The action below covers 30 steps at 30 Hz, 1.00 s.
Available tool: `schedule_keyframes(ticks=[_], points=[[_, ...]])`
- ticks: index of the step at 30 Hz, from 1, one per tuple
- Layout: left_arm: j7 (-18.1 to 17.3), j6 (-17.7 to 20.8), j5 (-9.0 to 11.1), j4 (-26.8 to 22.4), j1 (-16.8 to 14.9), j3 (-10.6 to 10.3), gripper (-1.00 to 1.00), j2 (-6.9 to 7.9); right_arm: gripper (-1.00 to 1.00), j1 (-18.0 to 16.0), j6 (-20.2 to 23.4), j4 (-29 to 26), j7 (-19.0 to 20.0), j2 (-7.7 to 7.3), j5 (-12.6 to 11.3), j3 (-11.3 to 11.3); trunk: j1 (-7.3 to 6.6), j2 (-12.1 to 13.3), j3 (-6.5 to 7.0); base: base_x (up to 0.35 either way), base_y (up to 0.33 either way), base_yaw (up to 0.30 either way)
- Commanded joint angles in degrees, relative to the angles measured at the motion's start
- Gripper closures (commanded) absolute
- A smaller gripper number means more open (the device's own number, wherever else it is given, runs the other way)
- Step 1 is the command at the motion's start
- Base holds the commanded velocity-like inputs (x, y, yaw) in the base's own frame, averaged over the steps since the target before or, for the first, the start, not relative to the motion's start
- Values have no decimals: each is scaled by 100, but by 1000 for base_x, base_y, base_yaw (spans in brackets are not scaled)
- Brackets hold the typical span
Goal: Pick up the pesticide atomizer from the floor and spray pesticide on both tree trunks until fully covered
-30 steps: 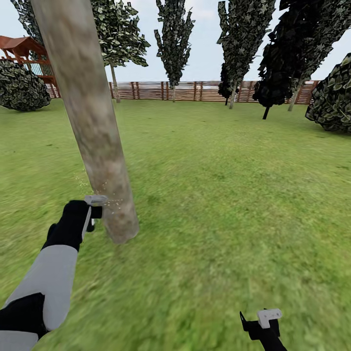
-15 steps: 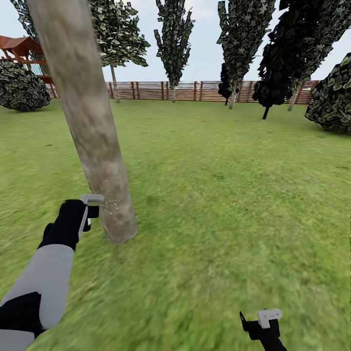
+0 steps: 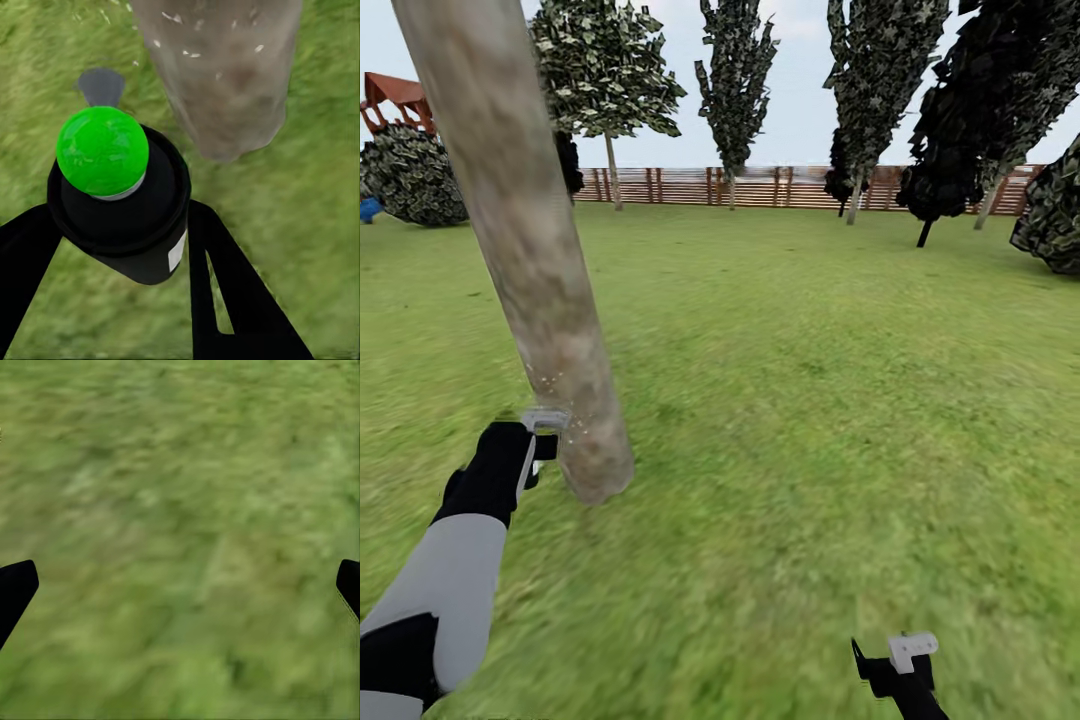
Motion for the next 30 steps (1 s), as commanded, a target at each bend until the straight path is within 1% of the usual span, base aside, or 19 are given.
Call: schedule_keyframes(ticks=[1,2,4,6,7,8,10,12,13,14,15,16,18,19,22,25,27,29,30], points=[[-24,20,-18,-6,47,9,100,31,-100,-2,-18,4,9,-1,45,-49,0,-2,-5,131,-266,276],[-27,17,-16,-6,92,-2,100,76,-100,-2,-18,4,8,-1,45,-49,0,-2,-5,137,-266,277],[-32,18,-3,-1,137,-32,100,21,-100,-2,-18,4,9,-1,45,-49,0,-2,-5,135,-266,163],[-30,18,3,1,140,-39,100,-104,-100,-2,-18,4,7,-1,46,-49,0,-2,-5,129,-266,60],[-18,17,0,2,141,-41,100,-219,-100,-2,-18,4,9,-1,46,-49,0,-2,-5,126,-266,24],[-5,14,-3,1,135,-47,100,-364,-100,-2,-18,4,9,-1,46,-49,0,-2,-5,132,-266,8],[-5,16,-2,-4,130,-53,100,-412,-100,-2,-24,4,6,-1,45,-49,0,-2,-5,149,-262,3],[-29,19,-1,-9,128,-23,100,-362,-100,-2,-22,4,6,-1,45,-49,0,-2,-5,180,-243,1],[-43,21,-10,-13,128,11,100,-211,-100,-2,-24,4,4,-1,46,-49,0,-2,-5,199,-231,0],[-49,23,-5,-13,128,16,100,-101,-100,-2,-25,4,4,-1,46,-49,0,-2,-5,202,-228,0],[-54,27,5,-14,128,24,100,64,-100,-2,-24,4,4,-1,48,-49,0,-2,-5,204,-226,0],[-55,28,5,-14,128,28,100,144,-100,-2,-25,4,4,-1,47,-49,0,-2,-5,199,-226,0],[-54,25,-1,-11,140,25,100,256,-100,-2,-22,4,9,-1,45,-49,0,-2,-5,135,-244,0],[-49,23,0,-12,143,17,100,256,-100,-2,-22,4,6,-1,45,-49,0,-2,-5,49,-264,0],[-28,22,18,-7,145,-5,100,202,-100,-2,-20,4,6,-1,46,-49,0,-2,-5,15,-272,96],[-1,15,20,-6,145,-16,100,9,-100,-2,-18,4,8,-1,48,-49,0,-2,-5,2,-275,250],[8,13,18,-6,146,-23,100,-71,-100,-2,-18,4,10,-1,50,-49,0,-2,-5,0,-276,272],[11,13,14,-13,139,-24,100,-231,-100,-2,-18,4,7,-1,53,-49,0,-2,-5,61,-274,277],[11,13,14,-16,136,-25,100,-251,-100,-2,-18,4,7,-1,50,-49,0,-2,-5,121,-264,277]])
